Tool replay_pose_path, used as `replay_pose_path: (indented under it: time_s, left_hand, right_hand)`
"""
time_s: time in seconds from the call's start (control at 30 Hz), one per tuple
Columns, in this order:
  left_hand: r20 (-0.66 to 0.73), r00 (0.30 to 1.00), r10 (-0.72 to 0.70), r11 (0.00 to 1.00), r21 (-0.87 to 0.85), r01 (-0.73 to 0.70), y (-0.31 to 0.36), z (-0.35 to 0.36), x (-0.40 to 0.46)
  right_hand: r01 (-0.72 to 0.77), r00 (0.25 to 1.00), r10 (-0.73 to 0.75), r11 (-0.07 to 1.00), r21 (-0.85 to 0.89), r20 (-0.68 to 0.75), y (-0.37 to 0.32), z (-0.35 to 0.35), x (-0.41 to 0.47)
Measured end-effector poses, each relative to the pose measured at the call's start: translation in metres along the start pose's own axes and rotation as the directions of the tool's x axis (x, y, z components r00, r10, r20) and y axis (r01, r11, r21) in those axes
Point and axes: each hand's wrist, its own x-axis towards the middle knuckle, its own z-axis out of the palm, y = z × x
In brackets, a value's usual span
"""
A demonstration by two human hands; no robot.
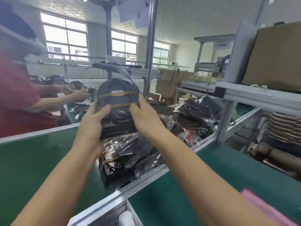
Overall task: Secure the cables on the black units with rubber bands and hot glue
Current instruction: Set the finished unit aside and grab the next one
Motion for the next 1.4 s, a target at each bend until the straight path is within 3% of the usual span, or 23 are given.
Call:
replay_pose_path:
  time_s: [0.17, 0.33, 0.47, 0.63, 0.77, 0.93, 1.03, 1.1, 1.23, 1.3, 1.4]
  left_hand:
    - [-0.168, 0.974, -0.152, 0.988, -0.037, 0.148, -0.043, -0.066, 0.006]
    - [-0.218, 0.927, -0.304, 0.946, -0.179, 0.269, -0.082, -0.091, 0.004]
    - [-0.201, 0.896, -0.396, 0.89, -0.324, 0.321, -0.101, -0.098, 0.003]
    - [-0.186, 0.883, -0.432, 0.87, -0.345, 0.353, -0.101, -0.087, 0.011]
    - [-0.085, 0.88, -0.467, 0.843, -0.344, 0.414, -0.091, -0.056, 0.031]
    - [-0.009, 0.907, -0.421, 0.85, -0.351, 0.392, -0.081, -0.017, 0.06]
    - [-0.044, 0.882, -0.47, 0.853, -0.28, 0.44, -0.084, -0.008, 0.074]
    - [-0.088, 0.866, -0.492, 0.862, -0.191, 0.47, -0.085, -0.007, 0.081]
    - [-0.176, 0.875, -0.45, 0.882, 0.062, 0.466, -0.089, -0.014, 0.083]
    - [-0.19, 0.891, -0.412, 0.881, 0.165, 0.443, -0.095, -0.023, 0.084]
    - [-0.142, 0.899, -0.413, 0.887, 0.161, 0.433, -0.097, -0.032, 0.082]
  right_hand:
    - [-0.178, 0.962, 0.18, 0.984, -0.031, 0.203, 0.019, 0.076, 0.005]
    - [-0.181, 0.958, 0.205, 0.974, -0.136, 0.199, 0.037, 0.115, 0.001]
    - [-0.079, 0.983, 0.126, 0.948, -0.307, 0.137, 0.039, 0.129, -0.01]
    - [0.054, 0.998, -0.042, 0.891, -0.45, 0.037, 0.043, 0.118, -0.015]
    - [0.159, 0.979, -0.201, 0.831, -0.533, -0.02, 0.038, 0.106, -0.009]
    - [0.215, 0.936, -0.34, 0.754, -0.621, -0.088, 0.046, 0.086, -0.01]
    - [0.18, 0.885, -0.419, 0.709, -0.681, -0.202, 0.055, 0.058, -0.005]
    - [0.067, 0.901, -0.355, 0.682, -0.728, -0.249, 0.063, 0.03, 0.007]
    - [0.001, 0.983, -0.136, 0.688, -0.726, -0.127, 0.086, -0.008, 0.022]
    - [0.048, 0.986, -0.145, 0.704, -0.708, -0.077, 0.093, -0.012, 0.022]
    - [0.074, 0.972, -0.209, 0.701, -0.709, -0.105, 0.1, -0.011, 0.019]
